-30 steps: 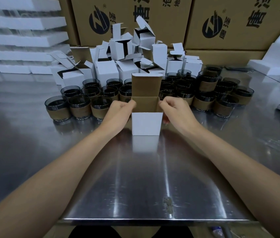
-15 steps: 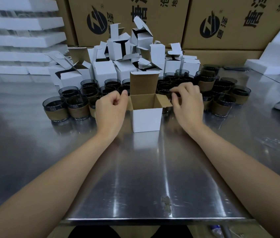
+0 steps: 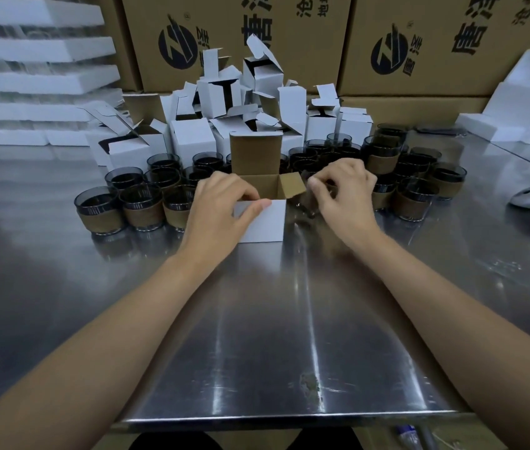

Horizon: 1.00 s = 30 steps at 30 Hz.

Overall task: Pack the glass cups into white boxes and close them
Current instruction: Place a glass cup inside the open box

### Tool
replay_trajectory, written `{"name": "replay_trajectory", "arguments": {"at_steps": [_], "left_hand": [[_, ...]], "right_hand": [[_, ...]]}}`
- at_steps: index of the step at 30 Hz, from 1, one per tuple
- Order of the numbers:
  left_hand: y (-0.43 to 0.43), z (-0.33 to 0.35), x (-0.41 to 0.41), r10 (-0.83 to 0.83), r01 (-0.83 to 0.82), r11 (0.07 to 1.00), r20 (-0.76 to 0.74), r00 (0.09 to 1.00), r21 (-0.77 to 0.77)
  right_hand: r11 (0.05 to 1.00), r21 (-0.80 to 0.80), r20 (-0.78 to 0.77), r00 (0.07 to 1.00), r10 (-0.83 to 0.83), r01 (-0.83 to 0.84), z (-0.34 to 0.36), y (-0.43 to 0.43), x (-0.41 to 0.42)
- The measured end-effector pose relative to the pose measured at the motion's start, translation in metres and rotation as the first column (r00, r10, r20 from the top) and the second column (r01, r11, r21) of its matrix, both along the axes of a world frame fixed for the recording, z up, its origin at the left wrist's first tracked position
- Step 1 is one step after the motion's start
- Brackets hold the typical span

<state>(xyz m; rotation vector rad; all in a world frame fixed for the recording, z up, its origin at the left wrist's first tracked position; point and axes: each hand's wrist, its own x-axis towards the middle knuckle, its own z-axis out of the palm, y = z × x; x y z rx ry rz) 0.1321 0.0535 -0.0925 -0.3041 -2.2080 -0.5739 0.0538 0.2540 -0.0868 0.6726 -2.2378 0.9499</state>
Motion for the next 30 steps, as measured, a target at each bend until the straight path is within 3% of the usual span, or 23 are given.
{"name": "replay_trajectory", "arguments": {"at_steps": [2, 4, 8, 11, 16, 20, 23, 25, 28, 30], "left_hand": [[-0.002, -0.001, -0.001, 0.000, -0.002, 0.998, 0.037, 0.999, 0.057], [-0.001, -0.001, 0.000, 0.013, -0.017, 0.997, 0.060, 0.998, 0.072], [0.006, 0.001, 0.004, 0.080, -0.083, 0.996, -0.061, 0.995, -0.038], [0.015, 0.005, 0.008, 0.037, -0.050, 0.995, -0.151, 0.988, -0.081], [0.026, 0.003, 0.012, -0.109, 0.100, 0.990, -0.088, 0.990, -0.096], [0.027, -0.003, 0.011, -0.250, 0.245, 0.957, 0.011, 0.968, 0.156], [0.025, -0.003, 0.010, -0.332, 0.289, 0.878, 0.052, 0.942, 0.381], [0.023, -0.003, 0.009, -0.331, 0.288, 0.868, 0.038, 0.943, 0.405], [0.018, -0.004, 0.007, -0.278, 0.237, 0.894, 0.056, 0.959, 0.380], [0.016, -0.005, 0.007, -0.227, 0.182, 0.922, 0.098, 0.969, 0.343]], "right_hand": [[0.970, -0.239, 0.108, 0.992, 0.070, -0.042, 0.008, 0.003, 0.004], [0.867, -0.490, 0.211, 0.952, 0.220, -0.091, 0.019, 0.007, 0.010], [0.689, -0.714, 0.300, 0.837, 0.458, -0.121, 0.039, 0.013, 0.019], [0.658, -0.731, 0.291, 0.790, 0.540, -0.180, 0.047, 0.006, 0.033], [0.654, -0.660, 0.218, 0.739, 0.638, -0.370, 0.048, -0.010, 0.053], [0.629, -0.631, 0.158, 0.719, 0.677, -0.454, 0.046, -0.009, 0.052], [0.680, -0.560, 0.153, 0.748, 0.645, -0.473, 0.044, -0.005, 0.047], [0.720, -0.495, 0.196, 0.744, 0.638, -0.487, 0.041, -0.004, 0.043], [0.687, -0.501, 0.236, 0.682, 0.693, -0.525, 0.036, -0.007, 0.043], [0.692, -0.488, 0.224, 0.690, 0.688, -0.532, 0.035, -0.009, 0.044]]}}
